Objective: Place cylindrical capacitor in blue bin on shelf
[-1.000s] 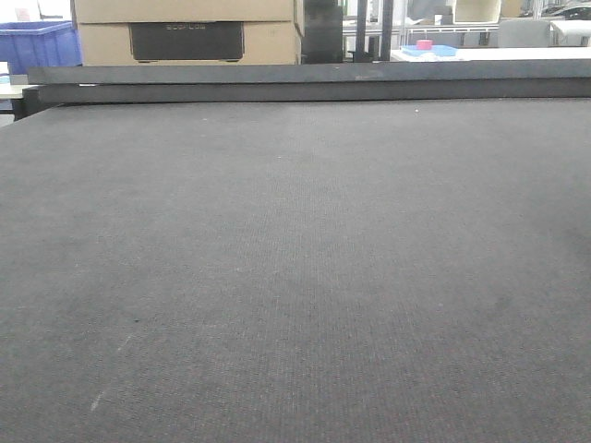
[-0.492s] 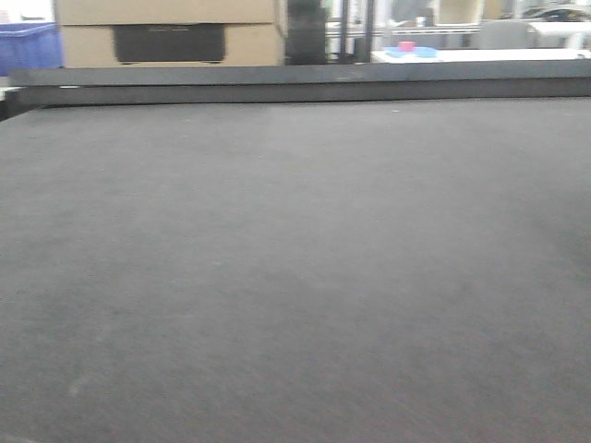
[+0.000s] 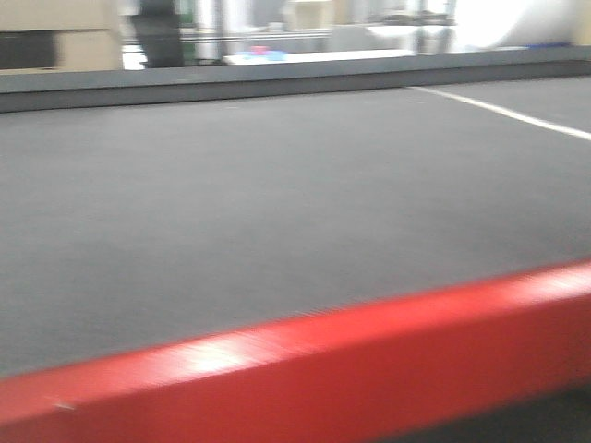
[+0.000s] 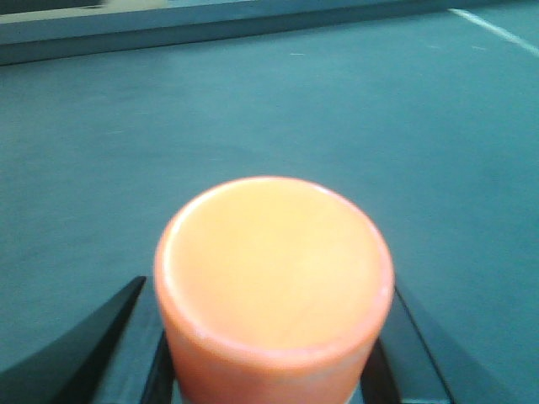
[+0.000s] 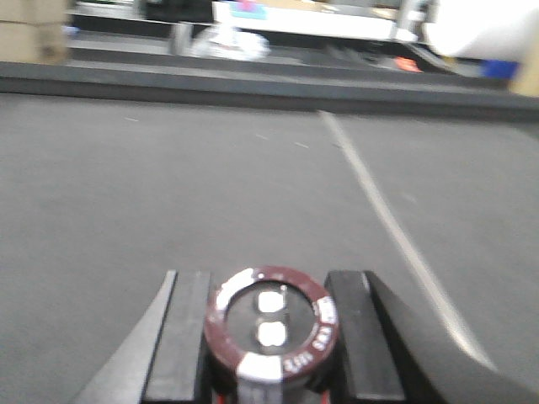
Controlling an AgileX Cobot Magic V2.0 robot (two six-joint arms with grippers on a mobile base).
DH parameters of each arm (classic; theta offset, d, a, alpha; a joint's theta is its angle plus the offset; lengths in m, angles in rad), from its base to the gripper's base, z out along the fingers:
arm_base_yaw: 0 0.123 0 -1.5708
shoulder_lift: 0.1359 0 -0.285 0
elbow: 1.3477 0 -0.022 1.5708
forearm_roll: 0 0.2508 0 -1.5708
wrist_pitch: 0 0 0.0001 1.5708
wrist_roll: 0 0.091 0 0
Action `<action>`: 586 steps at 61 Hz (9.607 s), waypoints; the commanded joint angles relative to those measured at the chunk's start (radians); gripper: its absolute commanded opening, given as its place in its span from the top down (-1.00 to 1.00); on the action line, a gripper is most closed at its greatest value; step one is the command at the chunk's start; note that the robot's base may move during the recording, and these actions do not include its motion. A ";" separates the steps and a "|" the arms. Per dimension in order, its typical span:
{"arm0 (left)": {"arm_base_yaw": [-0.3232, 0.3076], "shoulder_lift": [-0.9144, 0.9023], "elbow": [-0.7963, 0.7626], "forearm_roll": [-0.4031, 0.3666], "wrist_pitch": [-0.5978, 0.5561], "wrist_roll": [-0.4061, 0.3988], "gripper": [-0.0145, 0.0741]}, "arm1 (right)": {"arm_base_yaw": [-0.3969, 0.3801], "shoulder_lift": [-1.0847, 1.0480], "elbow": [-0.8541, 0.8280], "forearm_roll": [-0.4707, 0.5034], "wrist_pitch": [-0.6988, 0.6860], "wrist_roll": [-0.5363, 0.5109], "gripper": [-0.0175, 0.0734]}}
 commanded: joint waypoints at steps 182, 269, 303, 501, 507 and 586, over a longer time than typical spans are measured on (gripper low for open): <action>-0.006 -0.014 -0.001 -0.004 -0.022 -0.007 0.92 | 0.000 -0.003 -0.006 -0.008 -0.031 -0.003 0.97; -0.006 -0.014 -0.001 -0.004 -0.022 -0.007 0.92 | 0.000 -0.003 -0.006 -0.008 -0.031 -0.003 0.97; -0.006 -0.014 -0.001 -0.004 -0.022 -0.007 0.92 | 0.000 -0.003 -0.006 -0.008 -0.031 -0.003 0.97; -0.006 -0.014 -0.001 -0.004 -0.022 -0.007 0.92 | 0.000 -0.003 -0.006 -0.008 -0.031 -0.003 0.97; -0.006 -0.014 -0.001 -0.004 -0.022 -0.007 0.92 | 0.000 -0.003 -0.006 -0.008 -0.031 -0.003 0.97; -0.261 0.522 -0.635 -0.056 0.002 0.158 0.92 | 0.000 -0.003 -0.006 -0.008 -0.031 -0.003 0.97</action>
